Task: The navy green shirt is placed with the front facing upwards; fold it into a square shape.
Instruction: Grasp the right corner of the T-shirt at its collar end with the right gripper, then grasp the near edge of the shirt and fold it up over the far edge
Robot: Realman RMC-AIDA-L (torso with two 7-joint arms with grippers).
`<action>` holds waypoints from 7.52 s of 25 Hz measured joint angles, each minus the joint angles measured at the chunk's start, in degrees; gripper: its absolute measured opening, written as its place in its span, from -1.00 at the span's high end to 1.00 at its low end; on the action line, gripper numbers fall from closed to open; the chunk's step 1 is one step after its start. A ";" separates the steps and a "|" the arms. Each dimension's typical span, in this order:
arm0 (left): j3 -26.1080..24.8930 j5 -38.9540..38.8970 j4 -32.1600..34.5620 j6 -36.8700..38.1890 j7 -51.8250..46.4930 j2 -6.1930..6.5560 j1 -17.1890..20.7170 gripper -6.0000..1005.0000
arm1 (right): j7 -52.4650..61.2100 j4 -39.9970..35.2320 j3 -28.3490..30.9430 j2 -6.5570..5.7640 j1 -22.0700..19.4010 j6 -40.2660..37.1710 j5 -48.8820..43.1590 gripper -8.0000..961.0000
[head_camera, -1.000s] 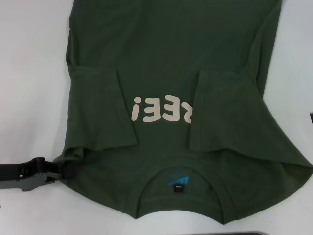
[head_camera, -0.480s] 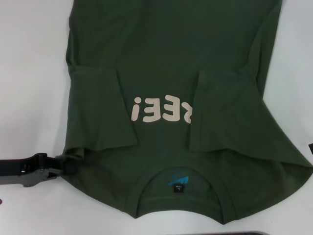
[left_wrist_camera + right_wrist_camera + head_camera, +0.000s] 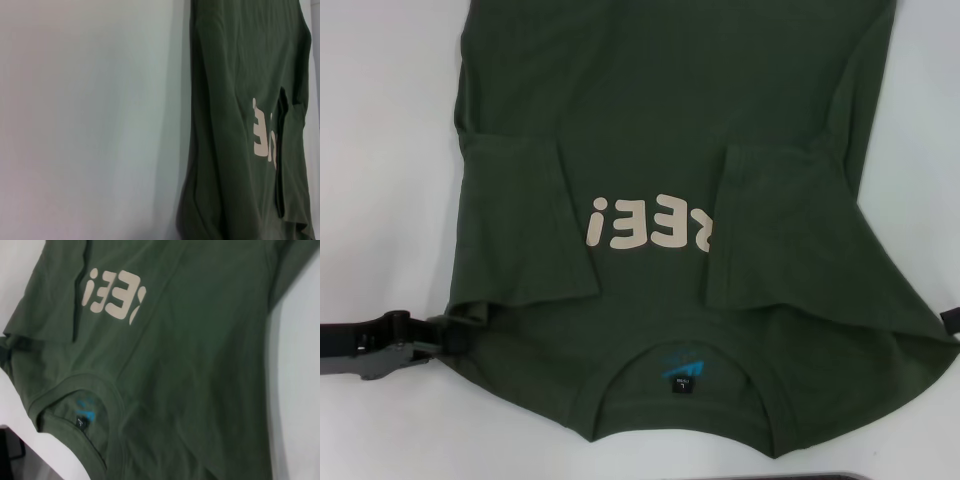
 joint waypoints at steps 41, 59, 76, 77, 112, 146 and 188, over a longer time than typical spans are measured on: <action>0.35 0.05 -0.35 -0.81 -0.06 0.14 -0.10 0.96 | 2.15 6.31 -1.00 0.41 1.21 3.65 -2.41 -0.93; 0.34 0.05 -0.35 -0.90 -0.19 0.14 -0.35 0.96 | 2.34 7.05 -1.64 1.42 2.18 4.52 -2.41 -0.90; 0.34 0.05 -0.35 -0.99 -0.32 0.14 -0.62 0.96 | 2.60 7.97 -1.12 1.59 3.03 6.17 -2.08 -0.85; 0.34 0.05 -0.35 -0.99 -0.32 0.14 -0.62 0.96 | 2.60 8.09 -1.14 1.65 3.16 6.17 -2.09 -0.85; 0.78 0.04 -0.14 -0.42 -0.13 0.22 -0.73 0.96 | 1.59 6.18 -3.20 2.81 3.07 7.46 -2.43 0.45; 8.00 2.13 3.29 10.29 5.28 0.13 -1.90 0.96 | -3.32 4.49 1.59 0.05 1.69 2.74 -2.16 0.93; 2.00 -15.52 2.41 -12.15 -2.60 0.72 -15.56 0.96 | 1.21 4.46 13.78 -0.85 6.21 14.48 14.23 0.93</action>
